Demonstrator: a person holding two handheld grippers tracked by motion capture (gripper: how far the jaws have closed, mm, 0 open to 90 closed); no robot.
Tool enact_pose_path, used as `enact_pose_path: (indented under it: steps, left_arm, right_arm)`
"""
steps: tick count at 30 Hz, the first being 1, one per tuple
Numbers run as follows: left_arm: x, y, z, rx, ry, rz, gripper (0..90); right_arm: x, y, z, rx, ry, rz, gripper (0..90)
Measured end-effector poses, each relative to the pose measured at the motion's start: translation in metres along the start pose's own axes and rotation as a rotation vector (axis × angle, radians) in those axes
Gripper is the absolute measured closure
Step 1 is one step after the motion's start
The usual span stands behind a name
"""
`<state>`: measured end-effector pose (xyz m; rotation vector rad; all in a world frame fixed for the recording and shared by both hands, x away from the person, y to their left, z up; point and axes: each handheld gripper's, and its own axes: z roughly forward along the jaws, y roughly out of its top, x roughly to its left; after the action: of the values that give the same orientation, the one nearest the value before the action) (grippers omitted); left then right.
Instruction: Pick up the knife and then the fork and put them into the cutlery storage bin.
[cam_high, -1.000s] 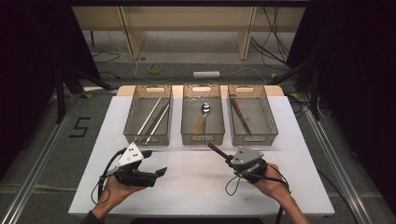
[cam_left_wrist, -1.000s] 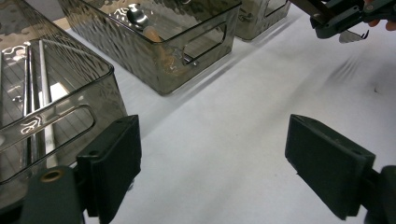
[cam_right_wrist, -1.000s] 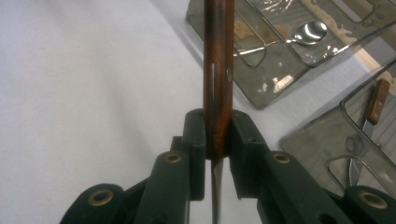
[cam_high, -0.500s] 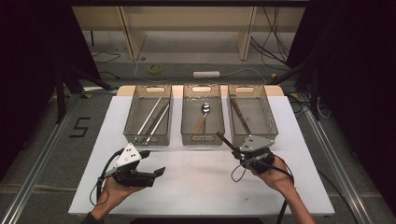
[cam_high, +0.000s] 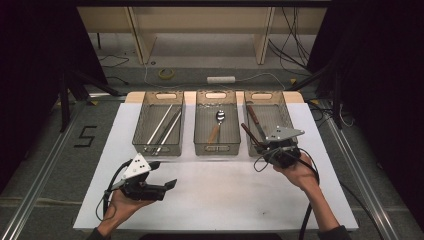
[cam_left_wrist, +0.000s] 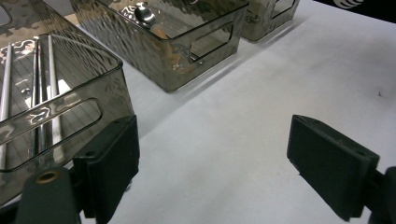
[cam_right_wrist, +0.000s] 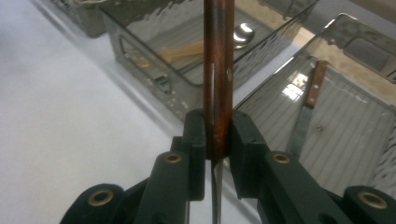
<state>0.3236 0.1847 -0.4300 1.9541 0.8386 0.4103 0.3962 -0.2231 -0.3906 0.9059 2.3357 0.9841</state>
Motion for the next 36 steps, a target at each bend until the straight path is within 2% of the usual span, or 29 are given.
enact_pose_path:
  steps: [6,10,17,30,36]
  left_arm:
    - [0.000,0.000,0.000,0.005,0.000,0.001,16.4]
    - [0.000,0.000,0.001,0.005,0.002,0.002,16.3]
    - [0.000,0.000,0.000,0.000,0.004,-0.004,16.3]
    - [0.000,0.000,0.000,-0.002,0.005,-0.002,16.1]
    - [0.000,0.000,-0.001,-0.003,0.003,-0.002,16.1]
  right_arm:
    - [-0.015,0.015,0.001,-0.013,-0.006,0.033,78.5]
    - [-0.029,0.029,0.002,-0.030,-0.009,0.072,78.5]
    - [-0.048,0.048,0.010,-0.020,-0.028,0.114,78.5]
    - [-0.079,0.065,0.032,0.000,-0.065,0.193,78.5]
    - [-0.087,0.067,0.044,0.020,-0.083,0.229,78.5]
